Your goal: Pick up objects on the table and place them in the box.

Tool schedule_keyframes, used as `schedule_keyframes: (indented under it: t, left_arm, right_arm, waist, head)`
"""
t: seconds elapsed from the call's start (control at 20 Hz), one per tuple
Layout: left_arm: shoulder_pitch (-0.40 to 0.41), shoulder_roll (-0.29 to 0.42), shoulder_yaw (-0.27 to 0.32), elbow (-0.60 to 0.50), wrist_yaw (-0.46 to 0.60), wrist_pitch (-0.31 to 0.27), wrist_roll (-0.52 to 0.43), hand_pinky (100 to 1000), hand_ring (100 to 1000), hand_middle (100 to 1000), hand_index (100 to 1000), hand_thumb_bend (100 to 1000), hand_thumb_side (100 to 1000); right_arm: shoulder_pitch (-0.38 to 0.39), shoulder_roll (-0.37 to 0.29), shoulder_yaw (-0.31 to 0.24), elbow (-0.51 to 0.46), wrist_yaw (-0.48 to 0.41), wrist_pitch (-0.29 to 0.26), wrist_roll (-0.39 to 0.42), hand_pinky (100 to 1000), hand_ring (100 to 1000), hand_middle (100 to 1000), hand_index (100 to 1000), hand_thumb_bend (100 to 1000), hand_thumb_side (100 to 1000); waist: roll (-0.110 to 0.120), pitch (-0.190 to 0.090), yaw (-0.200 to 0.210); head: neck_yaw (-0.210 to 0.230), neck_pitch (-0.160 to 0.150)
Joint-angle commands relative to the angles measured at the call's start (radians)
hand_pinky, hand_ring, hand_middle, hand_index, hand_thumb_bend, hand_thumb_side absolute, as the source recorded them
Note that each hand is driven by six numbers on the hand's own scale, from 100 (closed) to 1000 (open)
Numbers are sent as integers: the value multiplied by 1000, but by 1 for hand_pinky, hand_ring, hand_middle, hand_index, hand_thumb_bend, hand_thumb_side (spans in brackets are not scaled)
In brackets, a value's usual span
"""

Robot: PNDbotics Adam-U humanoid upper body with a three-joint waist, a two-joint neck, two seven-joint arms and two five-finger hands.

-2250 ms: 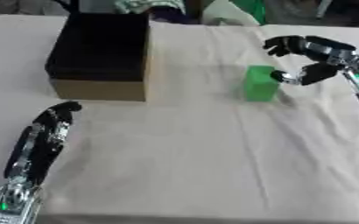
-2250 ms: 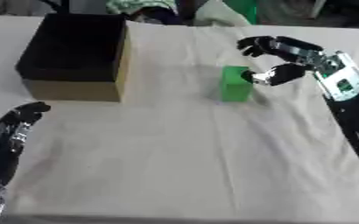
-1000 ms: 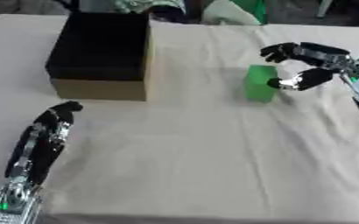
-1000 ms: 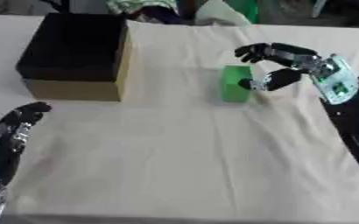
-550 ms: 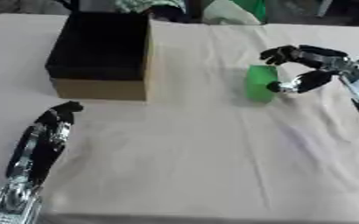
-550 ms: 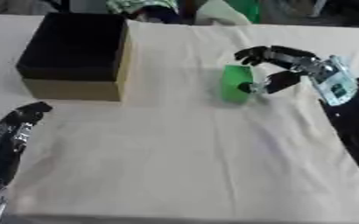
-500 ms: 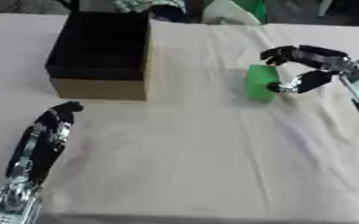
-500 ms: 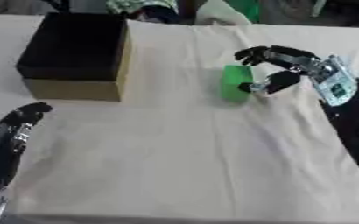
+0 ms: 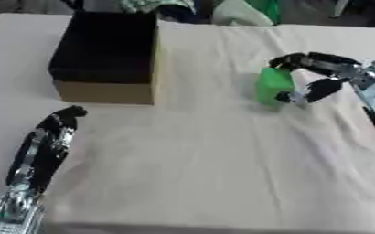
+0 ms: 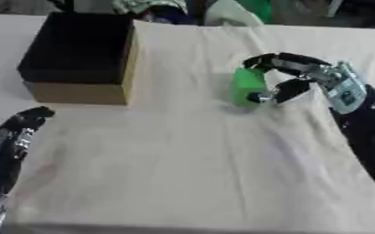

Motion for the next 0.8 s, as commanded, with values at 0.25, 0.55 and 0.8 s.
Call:
schedule_keyframes:
  t: [0.25, 0.55, 0.8]
  left_arm:
    - [-12, 9, -1, -14, 1, -1, -3, 1000, 992, 721, 795, 100, 686]
    - [-13, 9, -2, -14, 2, -1, -4, 1000, 994, 721, 795, 100, 686]
    - [-13, 8, -3, -13, 2, -1, -4, 1000, 995, 721, 795, 100, 686]
  right_arm:
    - [-26, -2, -22, 21, 52, -260, 223, 886, 873, 871, 964, 423, 495]
    - [-29, 6, -29, 17, 73, -273, 174, 847, 793, 684, 852, 455, 432]
    - [-31, 8, -35, 2, 90, -283, 67, 812, 729, 496, 698, 340, 199]
  waist:
    - [-1, -13, 4]
    - [0, -12, 5]
    - [0, -12, 4]
  head:
    - [0, -9]
    - [-1, -10]
    - [-1, -10]
